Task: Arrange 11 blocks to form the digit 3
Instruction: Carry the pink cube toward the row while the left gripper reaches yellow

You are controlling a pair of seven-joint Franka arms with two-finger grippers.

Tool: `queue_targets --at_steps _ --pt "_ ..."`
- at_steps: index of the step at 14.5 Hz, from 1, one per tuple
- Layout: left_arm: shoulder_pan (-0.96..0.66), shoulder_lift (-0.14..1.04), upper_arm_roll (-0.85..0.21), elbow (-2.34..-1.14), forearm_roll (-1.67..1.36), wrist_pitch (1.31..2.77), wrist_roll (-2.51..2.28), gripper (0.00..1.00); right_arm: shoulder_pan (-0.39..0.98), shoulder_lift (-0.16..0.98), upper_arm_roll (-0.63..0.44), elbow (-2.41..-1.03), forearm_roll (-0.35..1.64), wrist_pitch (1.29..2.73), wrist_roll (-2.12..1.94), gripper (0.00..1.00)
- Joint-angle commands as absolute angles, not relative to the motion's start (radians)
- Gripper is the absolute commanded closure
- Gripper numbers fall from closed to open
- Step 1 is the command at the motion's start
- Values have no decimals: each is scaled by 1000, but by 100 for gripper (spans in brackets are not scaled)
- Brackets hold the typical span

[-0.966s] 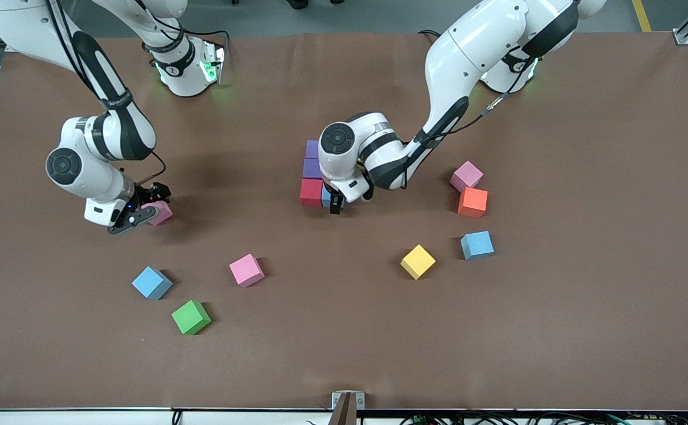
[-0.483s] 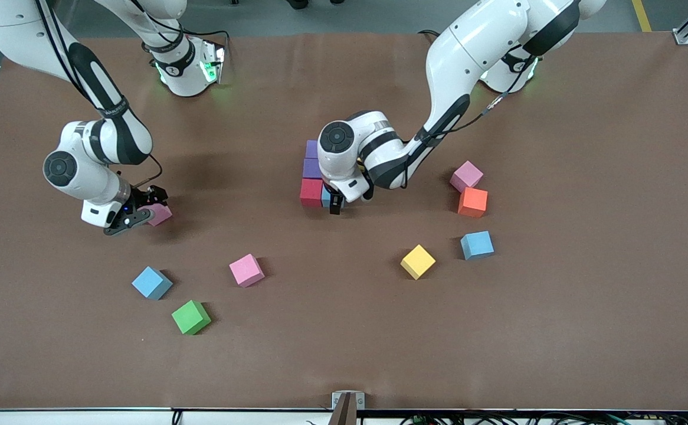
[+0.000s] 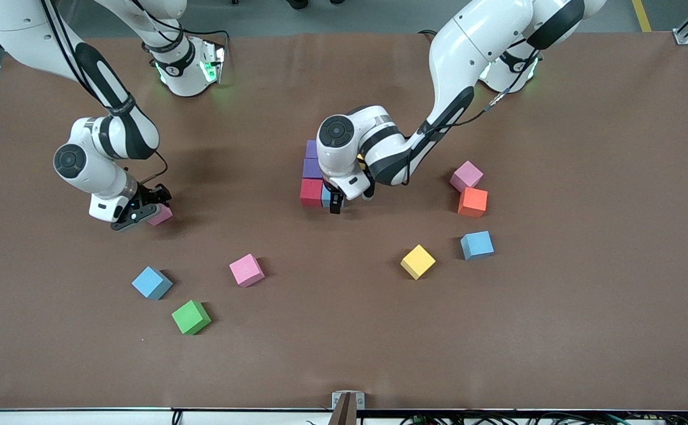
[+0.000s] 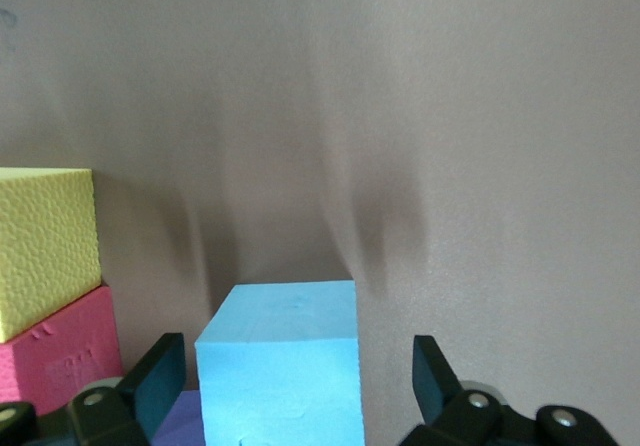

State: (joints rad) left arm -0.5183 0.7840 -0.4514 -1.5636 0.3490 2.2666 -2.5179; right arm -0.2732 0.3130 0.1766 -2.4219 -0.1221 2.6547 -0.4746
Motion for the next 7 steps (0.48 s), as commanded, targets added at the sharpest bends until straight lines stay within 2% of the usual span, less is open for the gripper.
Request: queue_targets --at_steps 1,4,7 --pt "-496 720 -456 -1637 370 2258 -2525 0 -287 249 189 -2436 -124 2605 -456 100" --pt "-482 681 -456 -1663 368 2258 -2522 0 -278 216 221 -2376 -117 2501 -359 100" --pt "-448 651 -457 -1675 368 2240 -2462 0 -275 206 331 -2304 -114 2421 -140 100"
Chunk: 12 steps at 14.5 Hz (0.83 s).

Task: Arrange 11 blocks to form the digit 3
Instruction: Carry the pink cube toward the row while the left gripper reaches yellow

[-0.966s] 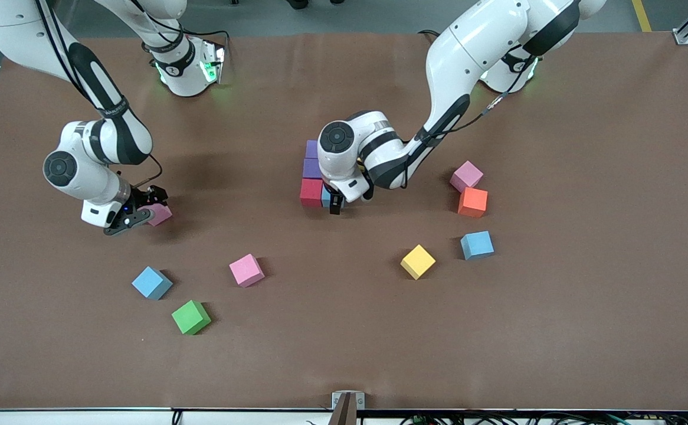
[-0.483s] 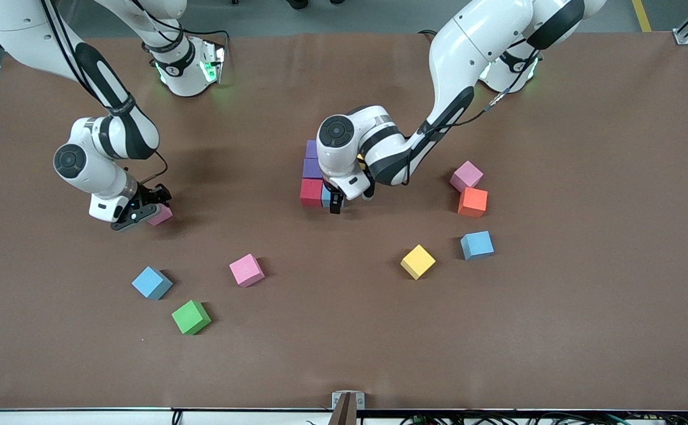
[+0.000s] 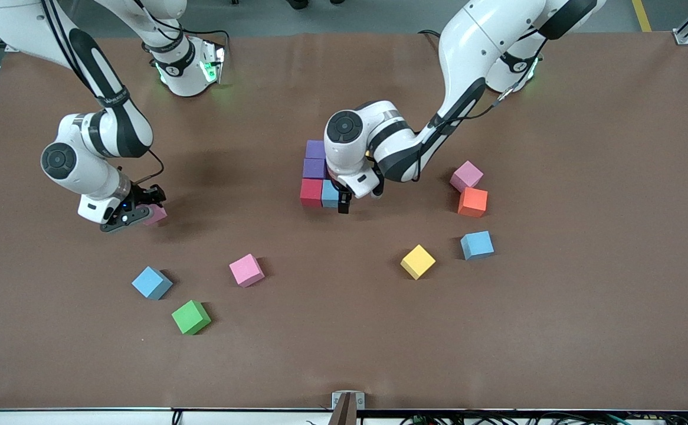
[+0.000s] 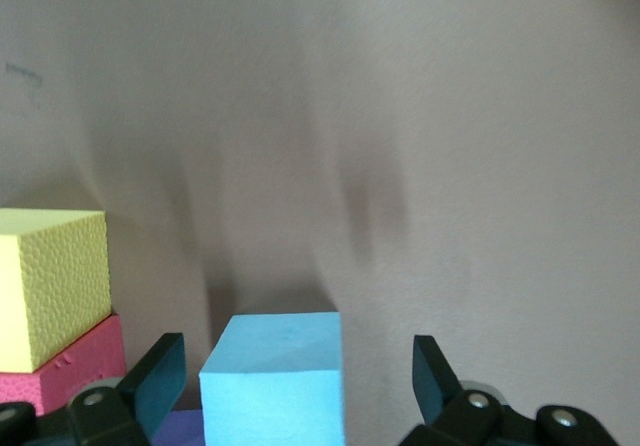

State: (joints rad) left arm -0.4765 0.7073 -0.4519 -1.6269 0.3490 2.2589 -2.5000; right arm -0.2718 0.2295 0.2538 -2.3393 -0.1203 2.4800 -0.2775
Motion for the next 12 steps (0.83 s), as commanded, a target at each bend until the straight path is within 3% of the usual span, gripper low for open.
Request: queue_targets --at_steps 1,3,6,12 --pt "-437 643 -457 -1675 368 2224 -2424 0 -273 210 375 -2268 -106 2392 -52 100" --pt "-402 635 -457 -1674 368 2209 -2317 0 -246 221 440 -2209 -60 2378 99 100" --pt "-344 626 -457 -1672 370 2192 -2104 0 -96 282 448 -2085 -32 2343 387 100" --pt "-209 617 -456 -1671 370 2187 -1723 0 147 518 442 -1754 -47 2315 878 100"
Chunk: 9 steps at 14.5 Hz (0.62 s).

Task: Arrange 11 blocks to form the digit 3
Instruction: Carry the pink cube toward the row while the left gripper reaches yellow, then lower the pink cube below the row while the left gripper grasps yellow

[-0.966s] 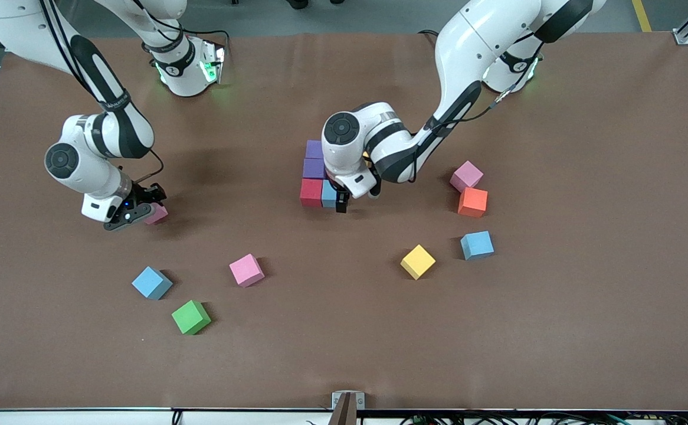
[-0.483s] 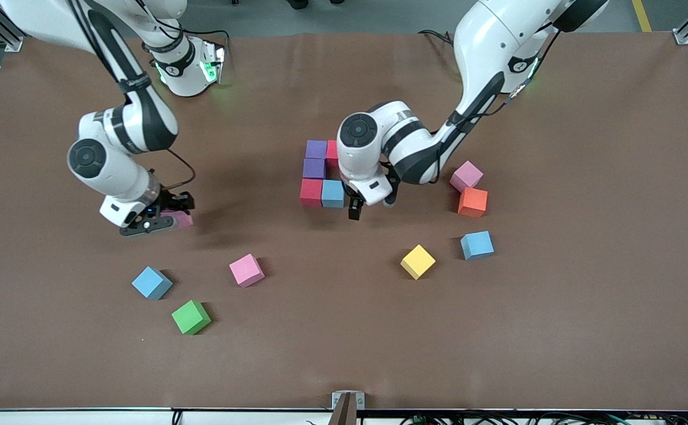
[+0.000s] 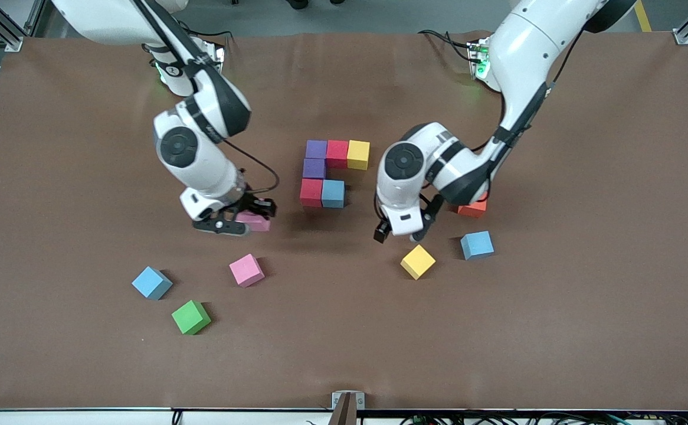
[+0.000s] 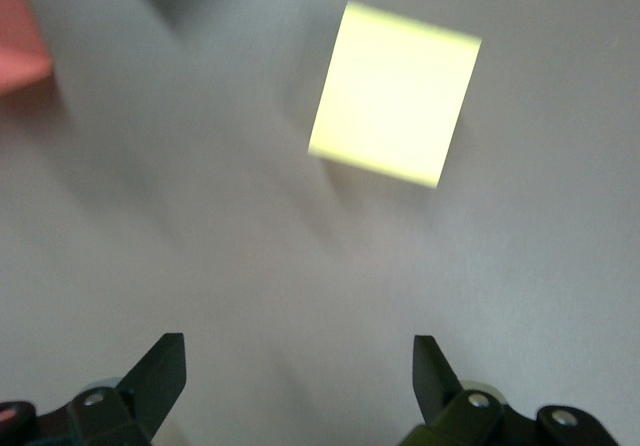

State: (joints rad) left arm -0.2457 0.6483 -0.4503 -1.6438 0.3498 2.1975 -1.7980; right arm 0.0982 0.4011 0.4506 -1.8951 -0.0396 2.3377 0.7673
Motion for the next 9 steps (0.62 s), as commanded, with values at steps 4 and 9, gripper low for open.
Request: queue_targets --at_steps 4,9 --pt "-143 627 -451 -1666 371 2189 -1617 0 218 609 422 -1660 -63 2316 988 100" --pt "-117 683 -449 -1589 371 2203 -1577 0 275 655 376 -1661 -153 2318 983 100"
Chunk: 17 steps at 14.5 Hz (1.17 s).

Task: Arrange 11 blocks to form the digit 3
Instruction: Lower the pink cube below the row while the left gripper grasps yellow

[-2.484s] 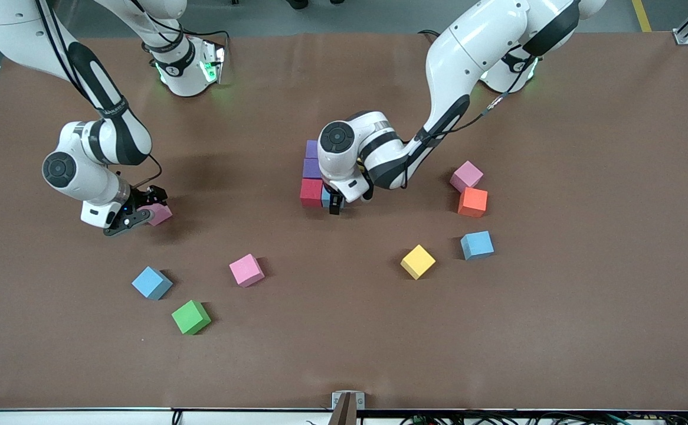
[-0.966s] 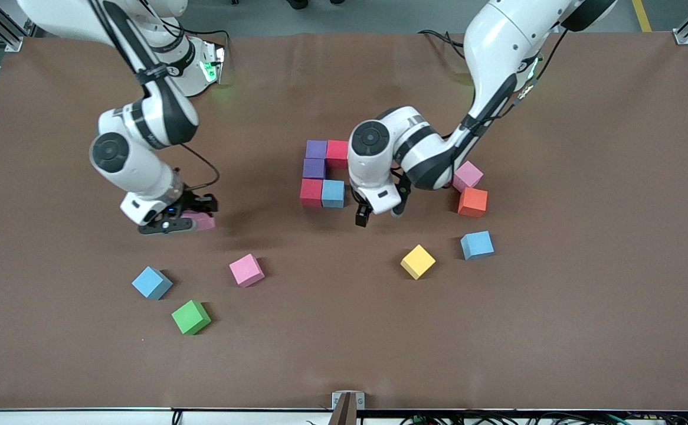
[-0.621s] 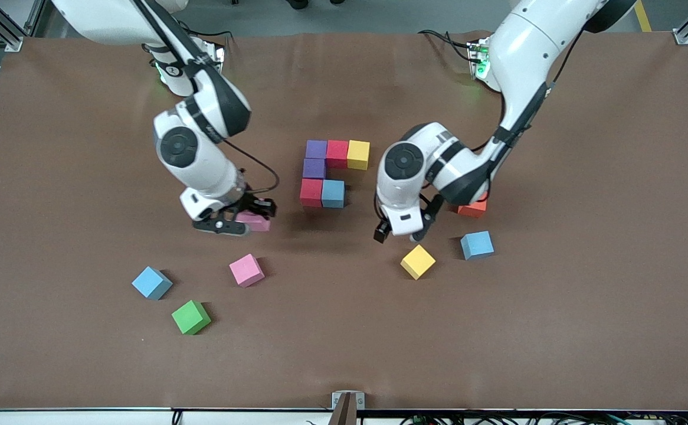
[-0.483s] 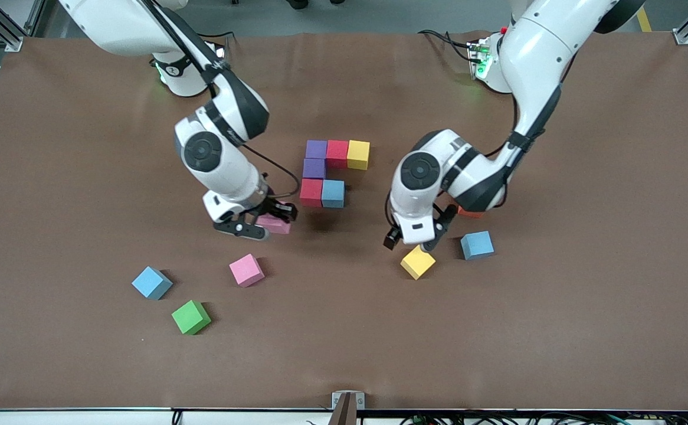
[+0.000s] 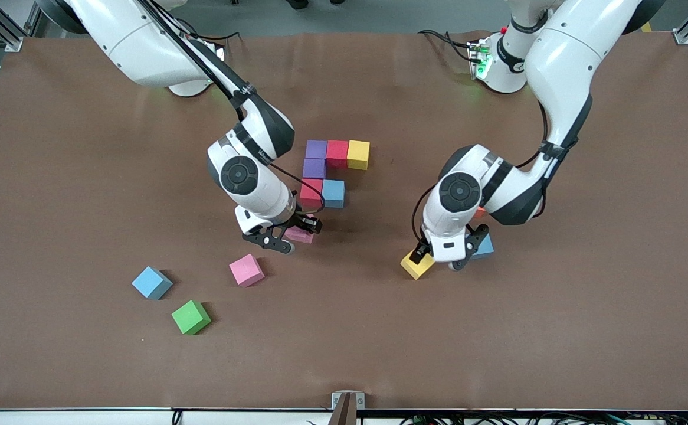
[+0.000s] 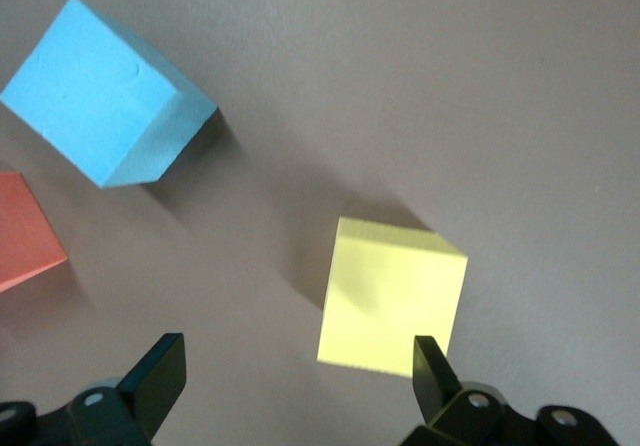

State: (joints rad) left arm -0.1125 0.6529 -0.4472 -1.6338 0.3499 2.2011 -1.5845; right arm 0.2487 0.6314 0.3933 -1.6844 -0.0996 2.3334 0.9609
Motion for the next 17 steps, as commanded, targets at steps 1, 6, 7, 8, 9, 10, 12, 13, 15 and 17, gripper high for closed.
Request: queue_targets --at_steps 1,6,7,8,9,10,12,13,15,17 --pt "-120 689 -449 -1589 371 2203 -1575 0 275 666 377 -1661 -184 2318 980 100" --pt "-130 756 -448 -1533 374 2224 -1572 0 298 692 376 -1675 -239 2319 980 99" --pt "-130 765 -448 -1525 382 2235 -1572 0 304 692 377 -1677 -239 2318 982 99" --pt "-130 773 -448 -1517 388 2240 -1572 0 307 692 377 -1681 -239 2319 982 99" --pt "-130 779 -448 -1511 390 2240 -1572 0 307 692 377 -1683 -239 2321 982 99" --pt "-130 782 -448 -1502 390 2241 -1571 0 308 692 377 -1686 -239 2321 983 99" --pt "-130 799 -446 -1482 390 2243 -1556 0 308 692 377 -1697 -241 2326 983 99" --pt "-130 810 -448 -1476 390 2243 -1551 0 308 692 377 -1700 -241 2327 983 99" --pt "-132 815 -448 -1476 390 2243 -1548 0 314 692 377 -1707 -241 2329 985 99" --pt "-132 824 -446 -1476 388 2244 -1552 0 324 695 377 -1707 -241 2330 988 99"
